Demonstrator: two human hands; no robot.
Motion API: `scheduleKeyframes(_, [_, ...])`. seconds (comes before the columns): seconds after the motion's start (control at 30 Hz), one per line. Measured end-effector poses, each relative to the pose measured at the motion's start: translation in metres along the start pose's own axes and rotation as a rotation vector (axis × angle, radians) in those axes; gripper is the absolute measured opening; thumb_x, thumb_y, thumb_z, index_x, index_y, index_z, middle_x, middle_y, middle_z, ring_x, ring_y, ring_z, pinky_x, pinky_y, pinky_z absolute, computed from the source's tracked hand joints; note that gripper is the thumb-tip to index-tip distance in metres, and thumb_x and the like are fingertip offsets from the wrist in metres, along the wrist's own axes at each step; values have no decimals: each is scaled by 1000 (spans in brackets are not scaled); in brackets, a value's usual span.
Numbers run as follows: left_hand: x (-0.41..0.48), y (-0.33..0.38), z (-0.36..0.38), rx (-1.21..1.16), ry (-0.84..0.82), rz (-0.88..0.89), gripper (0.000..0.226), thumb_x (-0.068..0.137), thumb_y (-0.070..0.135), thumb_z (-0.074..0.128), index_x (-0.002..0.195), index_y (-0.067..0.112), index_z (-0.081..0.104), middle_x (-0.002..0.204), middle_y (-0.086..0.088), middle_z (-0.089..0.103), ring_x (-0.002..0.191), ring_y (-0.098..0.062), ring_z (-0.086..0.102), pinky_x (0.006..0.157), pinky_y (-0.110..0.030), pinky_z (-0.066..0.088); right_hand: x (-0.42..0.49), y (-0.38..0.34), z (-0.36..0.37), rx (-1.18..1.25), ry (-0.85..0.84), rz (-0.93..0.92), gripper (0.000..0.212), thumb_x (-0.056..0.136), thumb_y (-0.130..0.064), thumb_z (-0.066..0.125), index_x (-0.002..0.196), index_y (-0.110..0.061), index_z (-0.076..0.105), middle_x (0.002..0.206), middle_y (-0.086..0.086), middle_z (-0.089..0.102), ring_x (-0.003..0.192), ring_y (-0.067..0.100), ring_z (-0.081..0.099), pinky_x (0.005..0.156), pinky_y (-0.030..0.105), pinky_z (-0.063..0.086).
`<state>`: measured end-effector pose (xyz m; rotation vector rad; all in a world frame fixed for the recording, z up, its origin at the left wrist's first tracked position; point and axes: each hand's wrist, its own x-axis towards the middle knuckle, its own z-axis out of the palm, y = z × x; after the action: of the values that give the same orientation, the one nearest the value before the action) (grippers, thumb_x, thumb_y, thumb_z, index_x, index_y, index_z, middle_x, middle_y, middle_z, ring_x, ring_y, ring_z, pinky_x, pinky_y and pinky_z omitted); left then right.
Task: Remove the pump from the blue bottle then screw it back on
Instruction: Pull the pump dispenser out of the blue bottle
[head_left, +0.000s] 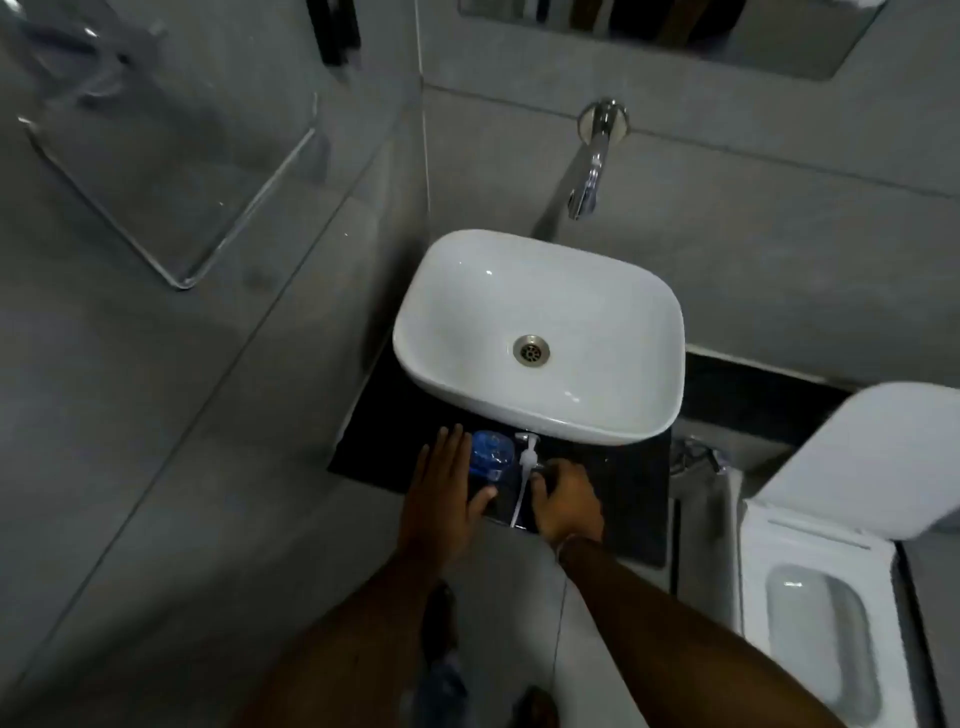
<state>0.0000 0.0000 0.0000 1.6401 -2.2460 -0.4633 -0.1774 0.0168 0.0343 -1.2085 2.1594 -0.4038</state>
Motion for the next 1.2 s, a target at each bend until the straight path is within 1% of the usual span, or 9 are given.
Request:
scheduleKeyframes(0.17, [24,-8,6,-88,-8,-47,84,93,54,60,155,5,33,164,-13,31,154,-31,23,126,-50,21,34,-24,13,118,-18,280,51,90,-51,75,128,-17,68,135,15,70,125,42,67,102,45,54])
scheduleKeyframes(0.3, [33,-16,8,-196,-10,-36,83,92,63,52,153,9,38,163,-9,35,156,-25,19,127,-49,16,43,-28,22,60,-14,290,39,91,-45,74,117,-16,72,125,17,73,116,44,70,93,44,57])
scheduleKeyframes(0.47, [36,-19,10,-344,26,-100,79,81,69,63,137,14,54,153,-5,50,155,-21,23,128,-35,7,48,-22,24,63,2,287,31,96,-39,66,118,-17,72,127,16,72,117,43,69,98,49,59])
scheduleKeyframes(0.6, [36,-18,11,-398,16,-132,81,80,66,68,141,14,52,155,-5,47,155,-20,19,127,-35,5,36,-19,17,159,42,305,24,90,-32,72,111,-22,77,117,12,78,111,40,72,96,43,59])
scheduleKeyframes(0.77, [35,-18,14,-415,3,-116,78,82,59,70,143,13,52,151,-5,53,154,-22,23,127,-40,10,-15,-15,-14,268,213,87,18,86,-16,83,97,-26,72,78,-9,72,80,16,74,75,30,59])
scheduleKeyframes(0.83, [34,-17,16,-425,1,-124,78,82,59,70,142,13,53,149,-5,56,153,-23,25,127,-40,10,-29,-21,-31,409,296,-33,16,87,-10,84,92,-16,70,72,-3,71,74,16,73,75,24,61])
scheduleKeyframes(0.97, [34,-19,17,-437,-7,-141,77,82,60,70,142,15,53,147,-4,58,153,-24,28,128,-40,9,-36,-53,-59,748,351,-218,10,90,0,78,98,0,72,78,12,72,77,11,71,84,22,62])
scheduleKeyframes(1.07, [34,-19,18,-407,-4,-123,78,83,63,67,141,13,54,146,-6,59,152,-25,29,128,-43,12,-35,-77,-60,739,325,-298,14,91,2,76,99,-9,73,80,23,70,72,18,69,80,20,59])
scheduleKeyframes(1.2, [33,-19,17,-389,-6,-112,79,83,64,63,142,12,53,148,-7,57,153,-25,29,128,-45,13,-30,-82,-46,721,293,-329,28,91,2,78,104,-23,75,89,9,79,82,13,77,83,19,60])
